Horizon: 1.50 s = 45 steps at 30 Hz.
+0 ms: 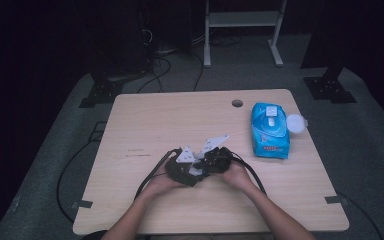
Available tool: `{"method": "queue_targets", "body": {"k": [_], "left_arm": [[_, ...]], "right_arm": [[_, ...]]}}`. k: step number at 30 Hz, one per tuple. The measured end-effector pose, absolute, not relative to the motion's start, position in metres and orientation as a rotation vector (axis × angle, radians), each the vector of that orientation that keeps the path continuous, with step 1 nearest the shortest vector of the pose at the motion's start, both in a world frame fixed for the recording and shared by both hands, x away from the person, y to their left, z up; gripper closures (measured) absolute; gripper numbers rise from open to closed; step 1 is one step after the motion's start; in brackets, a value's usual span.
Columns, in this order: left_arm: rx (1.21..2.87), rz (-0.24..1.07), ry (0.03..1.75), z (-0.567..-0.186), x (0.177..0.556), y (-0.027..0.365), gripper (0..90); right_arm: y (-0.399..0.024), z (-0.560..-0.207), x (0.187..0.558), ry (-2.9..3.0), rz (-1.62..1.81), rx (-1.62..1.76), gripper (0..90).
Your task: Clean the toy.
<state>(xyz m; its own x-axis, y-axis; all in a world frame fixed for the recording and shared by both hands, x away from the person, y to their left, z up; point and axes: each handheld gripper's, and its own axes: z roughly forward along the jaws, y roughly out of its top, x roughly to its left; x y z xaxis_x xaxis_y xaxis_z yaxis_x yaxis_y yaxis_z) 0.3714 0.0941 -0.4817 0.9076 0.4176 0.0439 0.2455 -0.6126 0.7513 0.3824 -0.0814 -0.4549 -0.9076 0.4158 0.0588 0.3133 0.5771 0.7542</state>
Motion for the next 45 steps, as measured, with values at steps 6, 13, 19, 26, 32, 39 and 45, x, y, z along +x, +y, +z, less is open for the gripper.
{"method": "queue_targets", "body": {"k": [6, 13, 19, 26, 32, 39, 45], "left_arm": [[2.257, 0.273, 0.466, -0.482, 0.372, 0.094, 25.1], [2.255, 0.267, 0.473, -0.482, 0.372, 0.095, 25.1], [2.257, 0.269, 0.470, -0.482, 0.372, 0.095, 25.1], [2.256, 0.270, 0.468, -0.482, 0.372, 0.094, 25.1], [2.261, 0.274, 0.466, -0.482, 0.372, 0.094, 25.1], [2.262, 0.273, 0.464, -0.482, 0.372, 0.094, 25.1], [2.258, 0.270, 0.469, -0.482, 0.372, 0.094, 25.1]], "right_arm": [[-0.101, -0.454, 0.394, 2.598, 1.287, 0.775, 82.3], [-0.084, -0.458, 0.391, 2.611, 1.287, 0.748, 82.3], [-0.108, -0.453, 0.402, 2.519, 1.225, 0.822, 82.4], [-0.121, -0.455, 0.407, 2.503, 1.255, 0.884, 82.3], [-0.099, -0.456, 0.396, 2.569, 1.248, 0.735, 82.1], [-0.144, -0.454, 0.407, 2.502, 1.232, 0.874, 82.2], [-0.169, -0.441, 0.403, 2.425, 1.254, 0.922, 82.3]]}}
